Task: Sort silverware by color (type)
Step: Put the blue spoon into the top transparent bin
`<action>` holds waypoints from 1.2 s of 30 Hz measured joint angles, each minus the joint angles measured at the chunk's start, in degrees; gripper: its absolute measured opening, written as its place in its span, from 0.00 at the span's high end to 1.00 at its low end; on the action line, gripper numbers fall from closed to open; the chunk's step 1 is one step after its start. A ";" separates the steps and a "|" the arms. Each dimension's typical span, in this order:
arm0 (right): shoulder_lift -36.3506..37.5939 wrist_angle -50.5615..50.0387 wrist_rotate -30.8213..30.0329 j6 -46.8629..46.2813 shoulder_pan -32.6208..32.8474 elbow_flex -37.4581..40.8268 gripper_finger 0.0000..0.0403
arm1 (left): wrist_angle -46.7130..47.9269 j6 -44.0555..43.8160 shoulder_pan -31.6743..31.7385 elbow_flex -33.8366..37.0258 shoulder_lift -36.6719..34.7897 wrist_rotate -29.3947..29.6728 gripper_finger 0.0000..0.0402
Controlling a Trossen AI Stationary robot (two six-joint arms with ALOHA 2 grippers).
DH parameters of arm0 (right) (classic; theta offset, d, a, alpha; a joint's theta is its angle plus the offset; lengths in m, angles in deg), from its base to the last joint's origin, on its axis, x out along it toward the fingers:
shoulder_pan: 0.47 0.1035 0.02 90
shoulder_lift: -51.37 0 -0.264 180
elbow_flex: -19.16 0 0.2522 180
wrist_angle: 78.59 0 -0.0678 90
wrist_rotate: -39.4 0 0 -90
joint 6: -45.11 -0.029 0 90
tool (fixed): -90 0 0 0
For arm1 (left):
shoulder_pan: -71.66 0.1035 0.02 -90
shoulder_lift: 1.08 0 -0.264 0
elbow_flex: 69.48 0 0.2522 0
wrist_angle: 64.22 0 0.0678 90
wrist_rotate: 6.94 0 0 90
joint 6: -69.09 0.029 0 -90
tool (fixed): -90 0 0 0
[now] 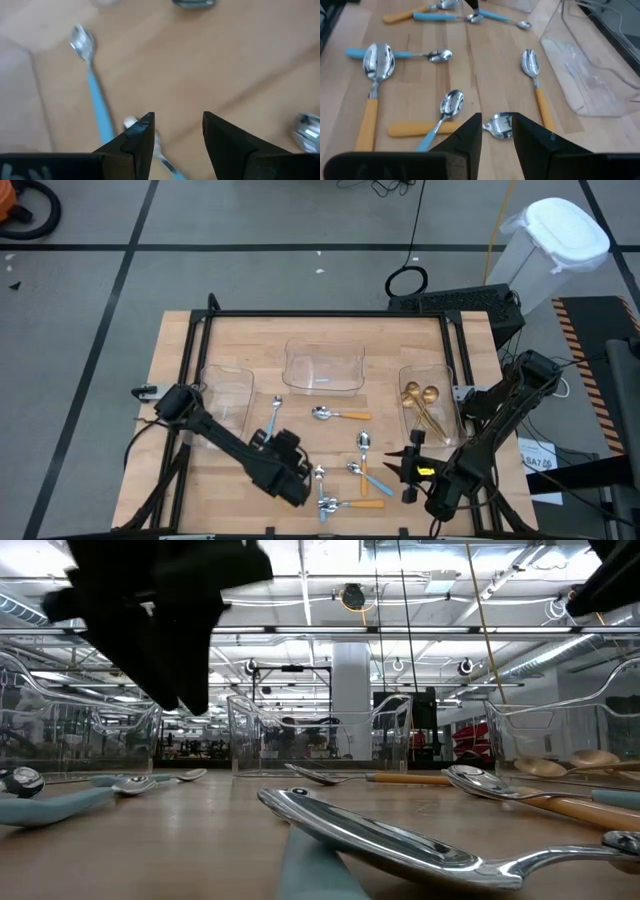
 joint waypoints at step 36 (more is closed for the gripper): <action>-1.25 6.60 -1.84 10.28 -0.59 0.00 0.75 | -1.92 -22.13 -5.69 -0.07 5.00 -6.14 0.59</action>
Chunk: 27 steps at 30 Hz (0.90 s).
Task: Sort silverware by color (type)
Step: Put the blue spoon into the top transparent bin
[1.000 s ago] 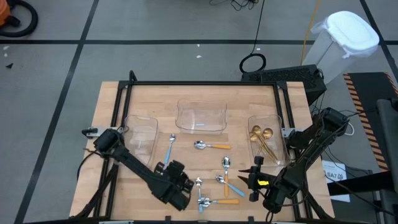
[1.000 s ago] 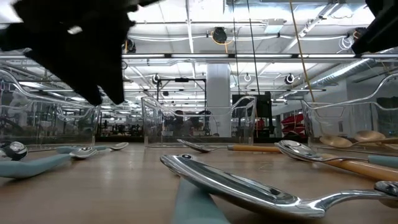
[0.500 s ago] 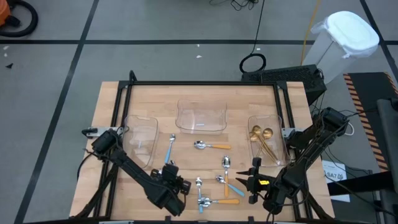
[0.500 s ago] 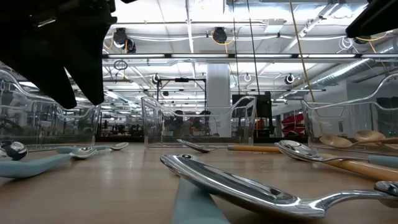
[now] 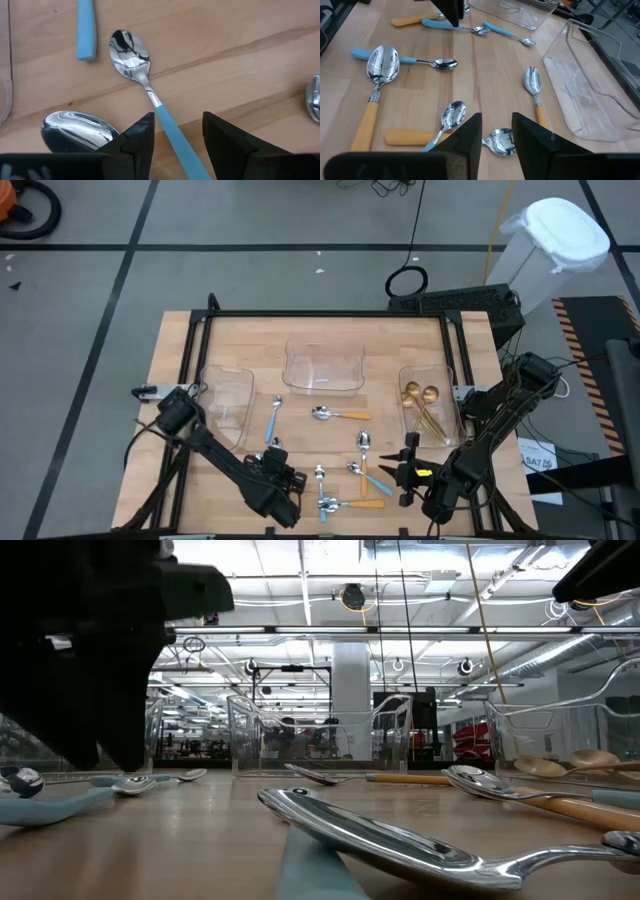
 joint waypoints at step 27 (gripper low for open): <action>0.04 -0.06 0.08 0.21 0.00 0.00 0.75 | -3.70 4.54 1.07 -0.09 3.18 -1.49 0.85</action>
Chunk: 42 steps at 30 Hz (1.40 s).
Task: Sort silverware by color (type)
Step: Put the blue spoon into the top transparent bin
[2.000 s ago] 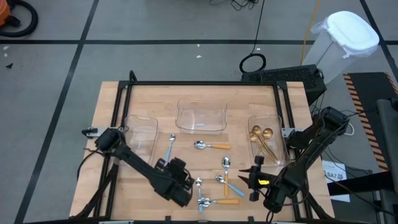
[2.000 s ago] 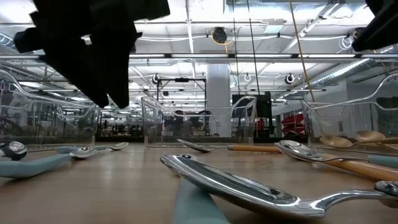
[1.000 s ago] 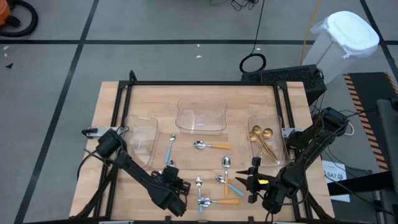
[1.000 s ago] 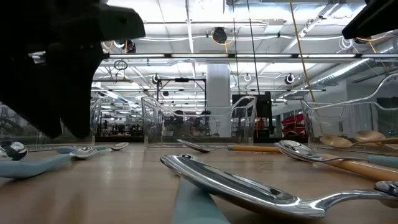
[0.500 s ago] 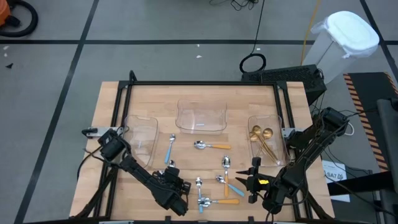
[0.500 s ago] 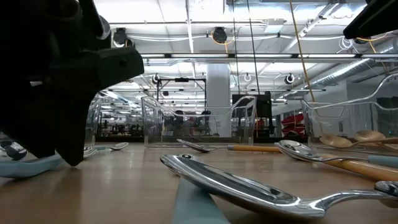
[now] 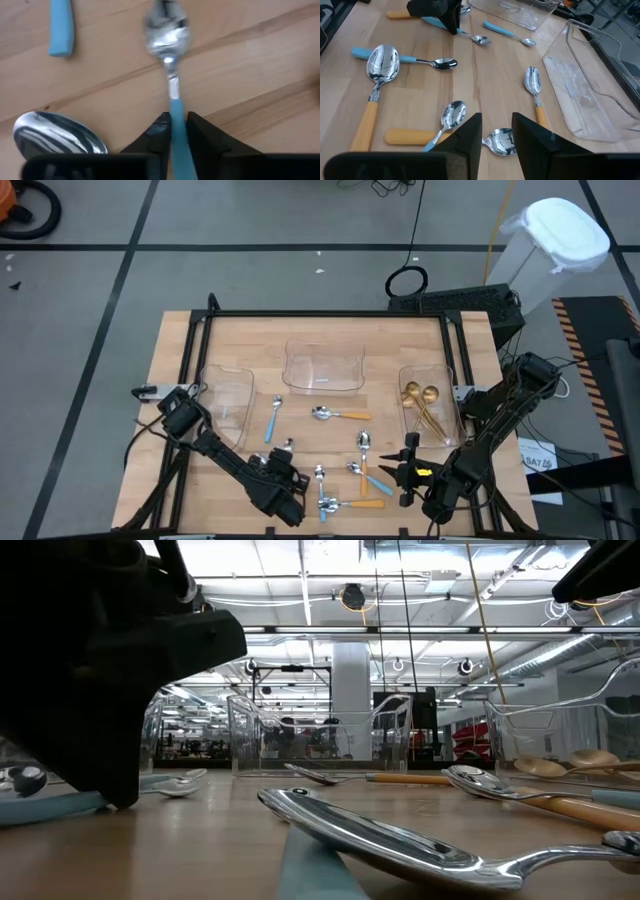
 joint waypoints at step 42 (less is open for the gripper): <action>0.00 -0.85 0.19 0.70 0.00 0.00 0.75 | -0.70 18.59 0.68 0.17 -1.38 8.57 0.96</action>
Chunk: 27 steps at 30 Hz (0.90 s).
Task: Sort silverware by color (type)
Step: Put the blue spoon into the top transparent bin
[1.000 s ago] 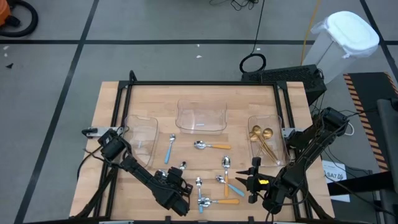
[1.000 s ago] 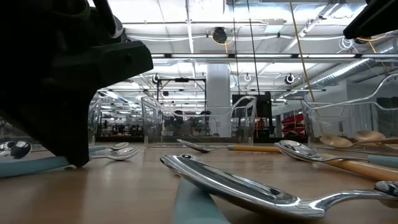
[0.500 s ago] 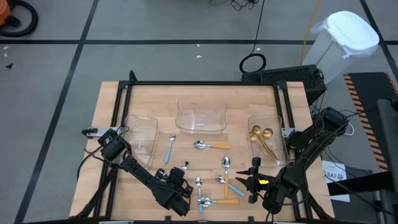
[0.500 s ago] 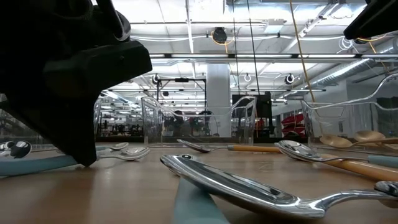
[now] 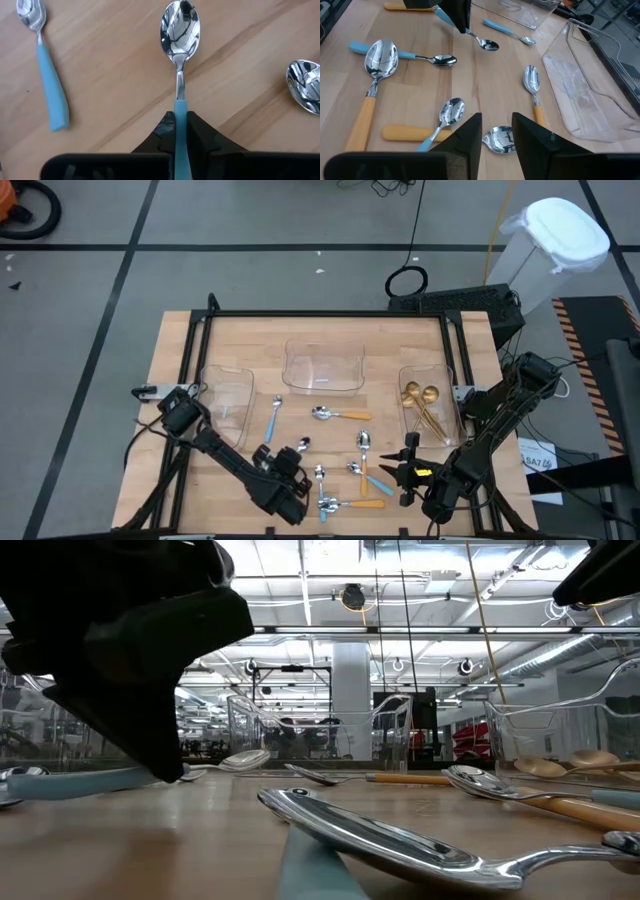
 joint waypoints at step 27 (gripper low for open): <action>0.00 -1.01 -7.61 6.36 -4.86 0.02 0.75 | 14.63 33.48 6.24 -16.87 -2.16 14.28 0.96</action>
